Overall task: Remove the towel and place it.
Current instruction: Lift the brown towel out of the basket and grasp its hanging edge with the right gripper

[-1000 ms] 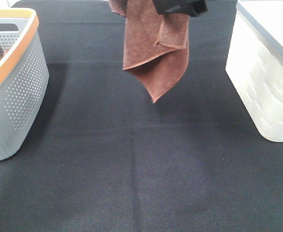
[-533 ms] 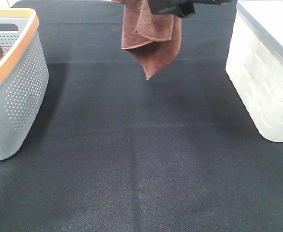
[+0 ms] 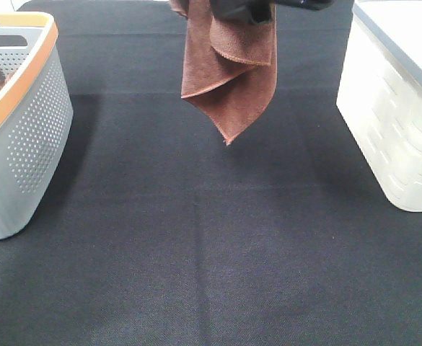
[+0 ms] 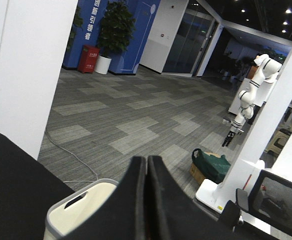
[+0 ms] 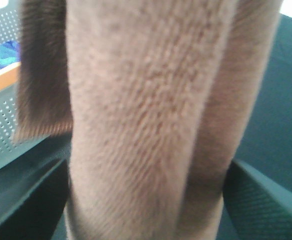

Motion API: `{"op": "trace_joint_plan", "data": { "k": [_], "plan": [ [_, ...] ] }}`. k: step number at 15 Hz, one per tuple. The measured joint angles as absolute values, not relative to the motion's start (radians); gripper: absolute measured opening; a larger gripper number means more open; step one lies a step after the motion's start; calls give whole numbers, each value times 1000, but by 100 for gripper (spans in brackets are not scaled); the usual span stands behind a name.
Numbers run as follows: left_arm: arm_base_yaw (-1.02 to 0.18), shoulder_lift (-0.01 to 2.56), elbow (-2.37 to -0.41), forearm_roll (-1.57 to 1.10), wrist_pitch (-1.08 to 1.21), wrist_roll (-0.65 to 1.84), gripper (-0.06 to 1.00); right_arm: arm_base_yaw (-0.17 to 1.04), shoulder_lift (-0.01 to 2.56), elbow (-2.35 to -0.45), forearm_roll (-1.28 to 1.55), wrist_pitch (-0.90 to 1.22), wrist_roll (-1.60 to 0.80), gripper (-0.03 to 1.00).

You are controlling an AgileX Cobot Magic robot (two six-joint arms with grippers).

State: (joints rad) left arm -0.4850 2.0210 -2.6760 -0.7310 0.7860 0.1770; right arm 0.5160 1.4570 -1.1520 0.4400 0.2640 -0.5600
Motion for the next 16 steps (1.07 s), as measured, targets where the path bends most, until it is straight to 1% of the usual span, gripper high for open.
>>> {"op": "trace_joint_plan", "data": {
  "k": [5, 9, 12, 13, 16],
  "plan": [
    [-485, 2021, -2676, -712, 786, 177, 0, 516, 1448, -1152, 442, 270, -521, 80],
    [-485, 2021, -2676, -686, 786, 177, 0, 523, 1372, -1152, 441, 378, -426, 80],
    [-485, 2021, -2676, -671, 786, 177, 0, 604, 1349, -1152, 437, 397, -421, 80],
    [-485, 2021, -2676, -671, 786, 177, 0, 604, 1349, -1152, 437, 397, -421, 80],
    [-485, 2021, -2676, -671, 786, 177, 0, 654, 1364, -1152, 422, 361, -424, 80]
  ]
}}
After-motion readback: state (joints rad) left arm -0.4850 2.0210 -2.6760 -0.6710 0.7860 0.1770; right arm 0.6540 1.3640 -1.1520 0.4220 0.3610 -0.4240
